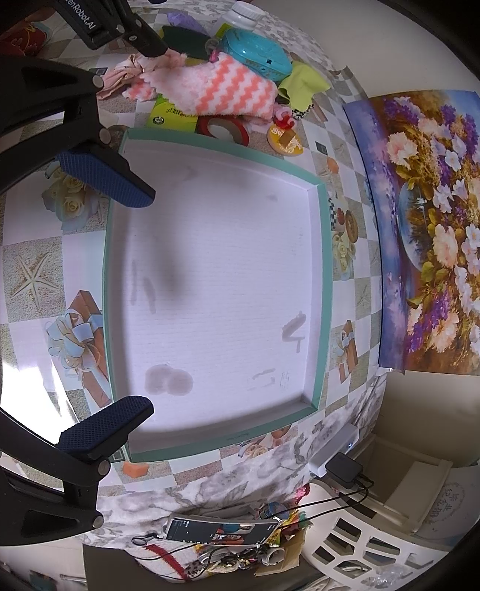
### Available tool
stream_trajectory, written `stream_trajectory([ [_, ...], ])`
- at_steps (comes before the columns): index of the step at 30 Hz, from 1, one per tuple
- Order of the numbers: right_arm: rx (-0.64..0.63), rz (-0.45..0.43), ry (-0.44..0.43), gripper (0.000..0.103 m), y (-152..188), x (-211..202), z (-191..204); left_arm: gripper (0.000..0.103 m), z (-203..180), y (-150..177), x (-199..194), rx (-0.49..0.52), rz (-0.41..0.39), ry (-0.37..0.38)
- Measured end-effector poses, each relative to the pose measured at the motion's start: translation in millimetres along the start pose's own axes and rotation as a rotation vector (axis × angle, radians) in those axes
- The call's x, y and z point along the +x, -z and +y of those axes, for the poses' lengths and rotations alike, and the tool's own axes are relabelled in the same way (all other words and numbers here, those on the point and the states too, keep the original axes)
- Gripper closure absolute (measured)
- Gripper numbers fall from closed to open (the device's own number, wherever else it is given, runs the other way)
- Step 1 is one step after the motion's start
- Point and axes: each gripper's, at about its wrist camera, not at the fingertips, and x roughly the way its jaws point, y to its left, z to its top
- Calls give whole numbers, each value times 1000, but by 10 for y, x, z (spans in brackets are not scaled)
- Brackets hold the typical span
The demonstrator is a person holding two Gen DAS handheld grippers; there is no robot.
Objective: Organize soft objects
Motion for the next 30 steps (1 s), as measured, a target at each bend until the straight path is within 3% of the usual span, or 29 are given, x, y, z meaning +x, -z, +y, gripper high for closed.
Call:
stream_trajectory([
  [30, -8, -4, -1, 0, -9, -4, 27, 0, 56, -12, -4, -33, -2, 5],
])
